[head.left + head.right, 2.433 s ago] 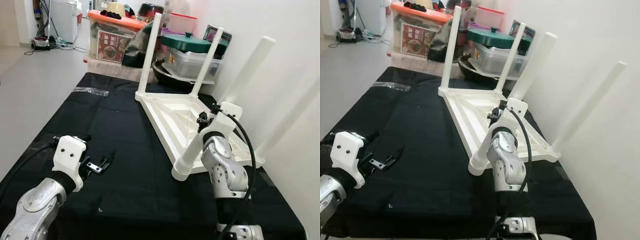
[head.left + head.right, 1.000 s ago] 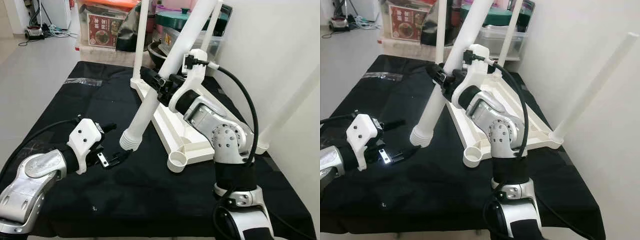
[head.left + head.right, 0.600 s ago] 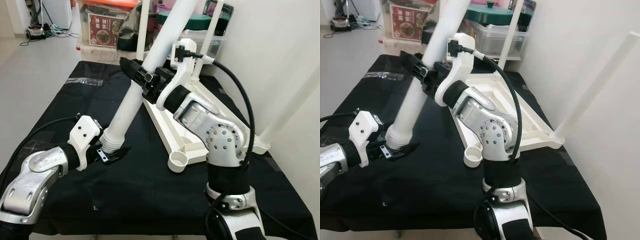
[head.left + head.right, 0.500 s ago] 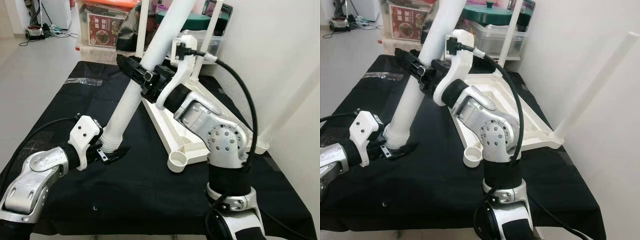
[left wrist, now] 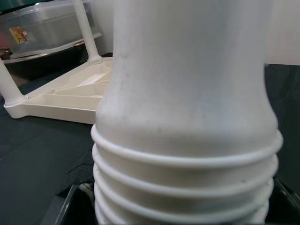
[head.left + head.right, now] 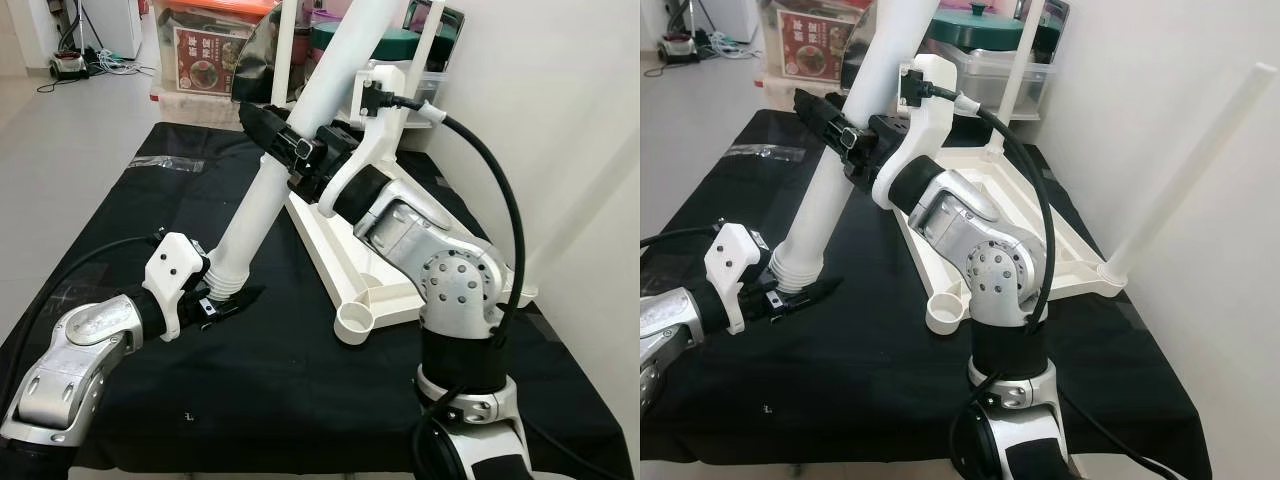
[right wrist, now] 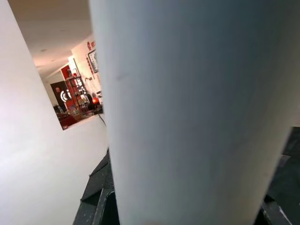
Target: Building children table
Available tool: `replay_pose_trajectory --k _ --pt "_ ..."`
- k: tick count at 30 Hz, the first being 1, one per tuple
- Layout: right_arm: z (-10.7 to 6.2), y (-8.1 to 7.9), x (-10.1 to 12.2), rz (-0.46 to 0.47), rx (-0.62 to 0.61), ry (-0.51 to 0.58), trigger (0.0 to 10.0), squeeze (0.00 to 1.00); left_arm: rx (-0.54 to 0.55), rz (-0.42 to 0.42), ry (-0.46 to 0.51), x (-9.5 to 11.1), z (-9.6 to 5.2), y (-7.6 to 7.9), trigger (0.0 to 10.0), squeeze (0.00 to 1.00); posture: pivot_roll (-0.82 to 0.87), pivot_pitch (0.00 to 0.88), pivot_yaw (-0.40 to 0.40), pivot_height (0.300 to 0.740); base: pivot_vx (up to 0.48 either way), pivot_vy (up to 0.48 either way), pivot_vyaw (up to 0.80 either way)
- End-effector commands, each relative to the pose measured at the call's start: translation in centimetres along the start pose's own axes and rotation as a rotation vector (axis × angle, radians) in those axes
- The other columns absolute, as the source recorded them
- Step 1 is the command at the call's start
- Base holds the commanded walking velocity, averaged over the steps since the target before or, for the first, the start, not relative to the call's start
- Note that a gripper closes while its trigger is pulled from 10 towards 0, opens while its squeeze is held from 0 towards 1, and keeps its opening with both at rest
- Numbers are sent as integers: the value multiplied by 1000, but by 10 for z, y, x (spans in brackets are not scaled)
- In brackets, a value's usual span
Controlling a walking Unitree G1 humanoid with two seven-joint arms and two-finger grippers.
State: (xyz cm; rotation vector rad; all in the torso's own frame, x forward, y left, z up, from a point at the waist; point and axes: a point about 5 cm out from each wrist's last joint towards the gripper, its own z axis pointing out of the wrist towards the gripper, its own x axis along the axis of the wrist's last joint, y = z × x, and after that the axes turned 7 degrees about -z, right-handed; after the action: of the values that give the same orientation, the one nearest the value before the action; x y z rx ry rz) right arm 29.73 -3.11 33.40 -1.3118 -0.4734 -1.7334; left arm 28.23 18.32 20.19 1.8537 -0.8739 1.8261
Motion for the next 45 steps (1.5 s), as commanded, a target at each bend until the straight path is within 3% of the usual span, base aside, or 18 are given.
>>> replay_pose_trajectory --k 1,7,8,13,14,15,18,23,24,29,30,32,41,42,44,45 --pt "-1 -7 -8 20 58 -39 0 0 -18 -15 55 6 2 3 0 0 115 0 -155 740 0 0 0" --pt "-1 -8 -10 20 62 -47 0 0 -20 -12 42 5 4 4 0 0 112 0 -154 740 0 0 0" --pt "-2 -9 -11 19 65 -51 0 0 -21 -9 29 3 5 5 10000 0 113 0 -155 740 0 0 0" --pt "-3 -10 -15 2 67 -57 0 0 -23 -8 19 3 7 5 10000 0 113 0 -155 740 0 0 0" --pt "-3 -10 -16 0 68 -57 0 0 -10 12 34 4 7 4 10000 55 115 0 -153 740 0 0 0" --pt "-3 -11 -16 -2 68 -57 0 0 -1 21 43 5 7 2 10000 973 117 0 -154 740 0 0 0" --pt "-3 -11 -16 -3 69 -57 0 0 9 21 54 6 7 0 10000 1000 116 0 -153 740 0 0 0" --pt "-2 -11 -16 -2 68 -54 0 0 61 38 10 3 7 -5 10000 1000 117 0 -152 740 0 0 0" --pt "-2 -11 -16 -2 67 -52 0 0 60 36 5 2 7 -4 10000 0 117 0 -152 740 0 0 0" --pt "-2 -11 -14 -3 62 -44 0 0 21 3 -1 -1 6 0 9961 0 112 0 -146 740 0 0 0" --pt "-3 -10 -14 -4 62 -41 0 0 14 -8 2 -2 6 1 235 0 112 0 -146 740 0 0 0" --pt "-3 -11 -13 -5 64 -39 0 0 2 -19 9 -2 6 2 0 0 112 0 -147 740 0 0 0" --pt "-2 -9 -16 -5 52 -57 0 0 -23 -21 3 -3 4 4 0 0 113 0 -147 740 0 0 0" --pt "-2 -7 -18 -6 42 -70 10000 0 -22 -15 -7 -3 4 4 0 0 115 0 -147 740 0 0 0" --pt "-2 -7 -18 -6 42 -70 10000 0 -22 -15 -7 -3 4 4 0 0 115 0 -147 740 0 0 0" --pt "-2 -6 -19 6 43 -66 10000 1000 -25 -13 -16 -4 4 4 10000 0 115 0 -147 740 0 0 0"
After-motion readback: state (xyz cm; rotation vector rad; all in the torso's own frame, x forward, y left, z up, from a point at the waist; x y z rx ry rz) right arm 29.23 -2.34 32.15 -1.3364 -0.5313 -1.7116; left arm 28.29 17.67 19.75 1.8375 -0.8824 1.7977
